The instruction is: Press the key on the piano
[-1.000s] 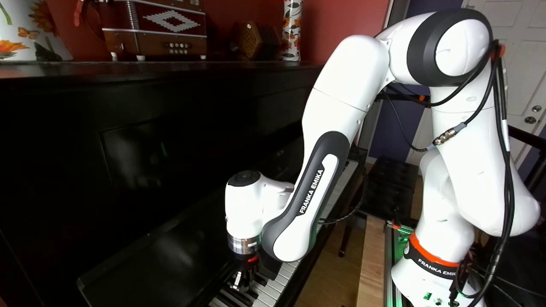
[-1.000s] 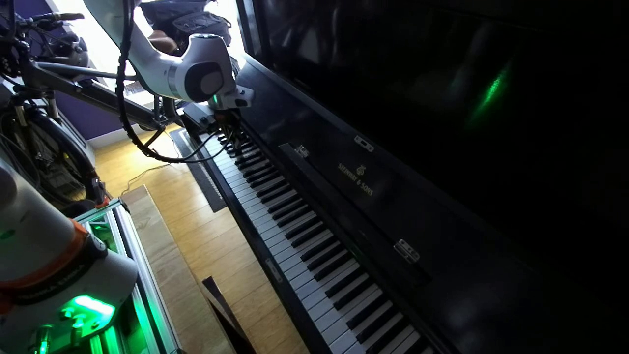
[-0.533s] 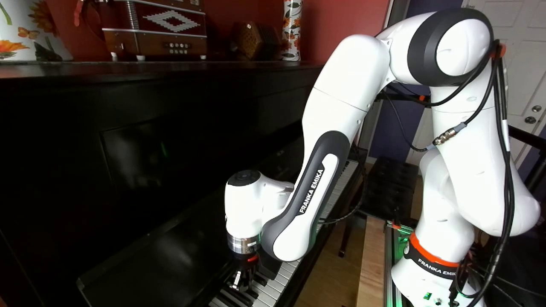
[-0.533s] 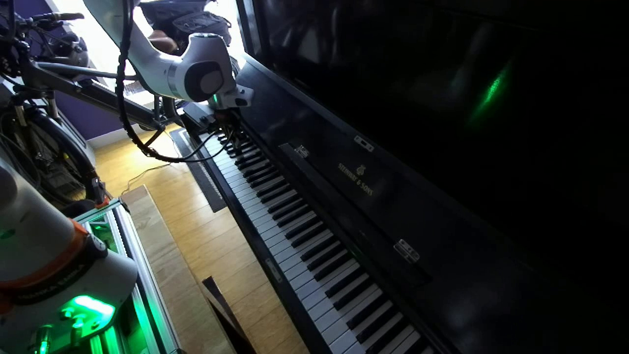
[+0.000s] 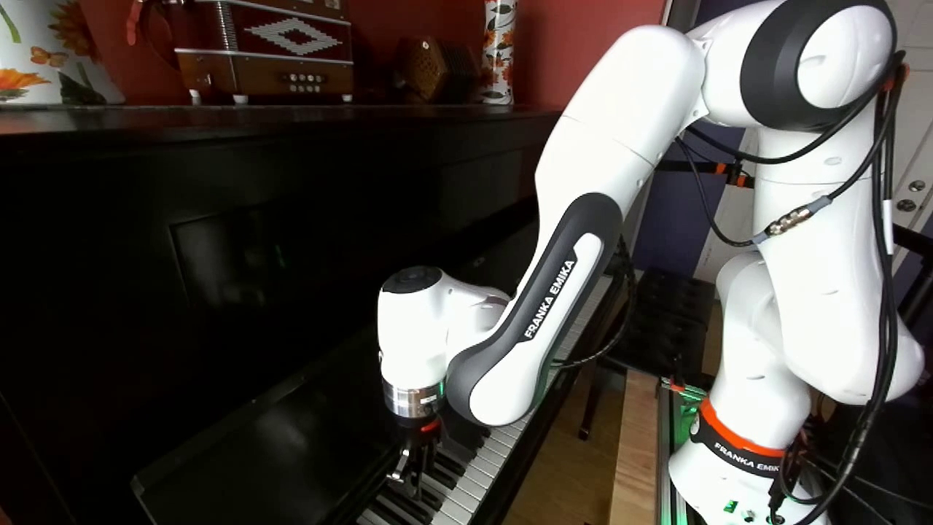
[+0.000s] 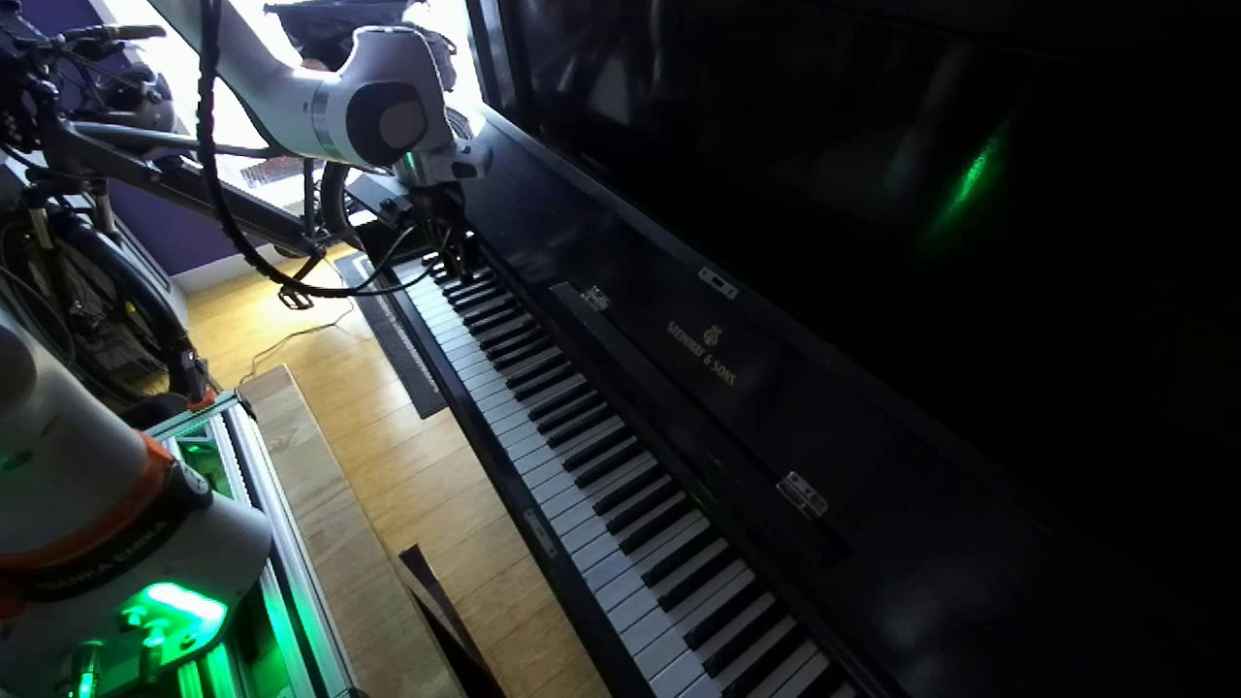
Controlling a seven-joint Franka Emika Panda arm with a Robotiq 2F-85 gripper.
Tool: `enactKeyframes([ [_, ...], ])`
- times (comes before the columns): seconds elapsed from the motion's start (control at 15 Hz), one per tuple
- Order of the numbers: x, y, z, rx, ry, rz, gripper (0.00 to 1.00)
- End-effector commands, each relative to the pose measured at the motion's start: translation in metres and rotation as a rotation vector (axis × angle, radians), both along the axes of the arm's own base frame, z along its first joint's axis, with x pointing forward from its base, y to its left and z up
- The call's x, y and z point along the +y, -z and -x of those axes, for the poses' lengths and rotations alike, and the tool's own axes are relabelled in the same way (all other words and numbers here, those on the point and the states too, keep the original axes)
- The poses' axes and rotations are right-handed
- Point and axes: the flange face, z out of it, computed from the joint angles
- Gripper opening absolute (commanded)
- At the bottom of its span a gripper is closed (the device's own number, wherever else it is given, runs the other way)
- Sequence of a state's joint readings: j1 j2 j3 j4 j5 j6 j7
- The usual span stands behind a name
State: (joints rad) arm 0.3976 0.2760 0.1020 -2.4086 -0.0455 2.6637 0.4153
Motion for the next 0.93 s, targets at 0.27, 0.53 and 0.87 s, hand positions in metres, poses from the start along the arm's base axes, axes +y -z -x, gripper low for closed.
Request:
enactKeyframes([
  [0.27, 0.005, -0.068, 0.04, 0.08, -0.1, 0.066, 1.0],
  [0.53, 0.001, -0.106, 0.06, 0.089, -0.109, 0.056, 1.0],
  [0.87, -0.001, -0.146, 0.091, 0.033, -0.126, 0.0, 1.0],
])
